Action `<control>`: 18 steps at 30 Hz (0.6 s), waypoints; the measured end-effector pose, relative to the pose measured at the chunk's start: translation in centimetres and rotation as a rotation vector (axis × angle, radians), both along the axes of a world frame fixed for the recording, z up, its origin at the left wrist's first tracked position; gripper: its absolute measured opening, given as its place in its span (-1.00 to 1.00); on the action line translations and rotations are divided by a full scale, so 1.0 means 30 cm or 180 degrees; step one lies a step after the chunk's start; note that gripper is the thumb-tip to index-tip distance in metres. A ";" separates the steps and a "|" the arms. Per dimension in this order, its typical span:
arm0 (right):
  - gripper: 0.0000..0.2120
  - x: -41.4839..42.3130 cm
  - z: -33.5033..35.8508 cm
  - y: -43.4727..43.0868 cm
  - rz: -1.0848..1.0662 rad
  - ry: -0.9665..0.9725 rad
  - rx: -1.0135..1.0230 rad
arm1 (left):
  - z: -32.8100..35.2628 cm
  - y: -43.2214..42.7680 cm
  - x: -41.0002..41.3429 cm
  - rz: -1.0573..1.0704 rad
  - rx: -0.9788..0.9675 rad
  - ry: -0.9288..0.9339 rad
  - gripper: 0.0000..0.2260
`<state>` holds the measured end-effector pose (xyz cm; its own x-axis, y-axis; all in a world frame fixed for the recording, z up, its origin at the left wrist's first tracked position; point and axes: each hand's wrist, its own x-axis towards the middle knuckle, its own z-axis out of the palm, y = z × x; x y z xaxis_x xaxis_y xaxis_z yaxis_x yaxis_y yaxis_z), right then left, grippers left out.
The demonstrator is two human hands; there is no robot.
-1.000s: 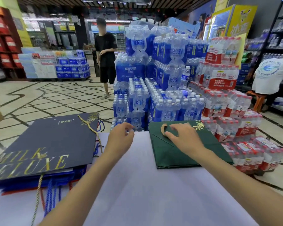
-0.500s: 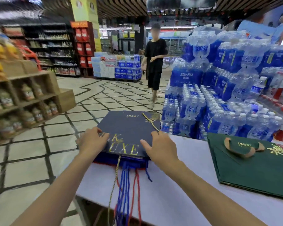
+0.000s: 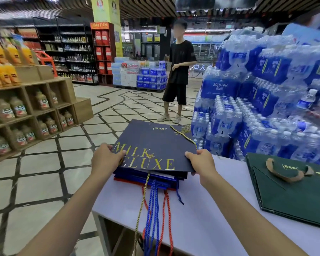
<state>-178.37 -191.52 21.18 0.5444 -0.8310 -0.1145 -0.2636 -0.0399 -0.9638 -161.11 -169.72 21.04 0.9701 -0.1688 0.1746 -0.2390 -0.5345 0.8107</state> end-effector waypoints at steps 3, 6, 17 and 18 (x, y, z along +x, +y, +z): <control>-0.76 -0.020 0.037 -0.025 0.0025 -0.0521 0.0306 | 0.038 -0.020 -0.029 0.0016 -0.0302 -0.0089 -0.64; -0.76 -0.044 0.072 -0.054 0.0040 -0.0890 0.0381 | 0.066 -0.048 -0.049 0.0001 -0.0693 -0.0190 -0.64; -0.80 -0.368 0.204 -0.172 0.0315 -0.1603 0.0897 | 0.151 -0.295 -0.151 -0.0940 -0.1741 0.0387 -0.75; -0.78 -0.399 0.193 -0.183 0.0208 -0.1684 0.0844 | 0.150 -0.332 -0.172 -0.0998 -0.1926 0.0539 -0.76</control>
<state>-190.34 -197.00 26.98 0.6332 -0.7739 -0.0128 0.2500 0.2201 -0.9429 -166.27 -179.68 25.54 0.9137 -0.3659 0.1770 -0.1522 0.0958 0.9837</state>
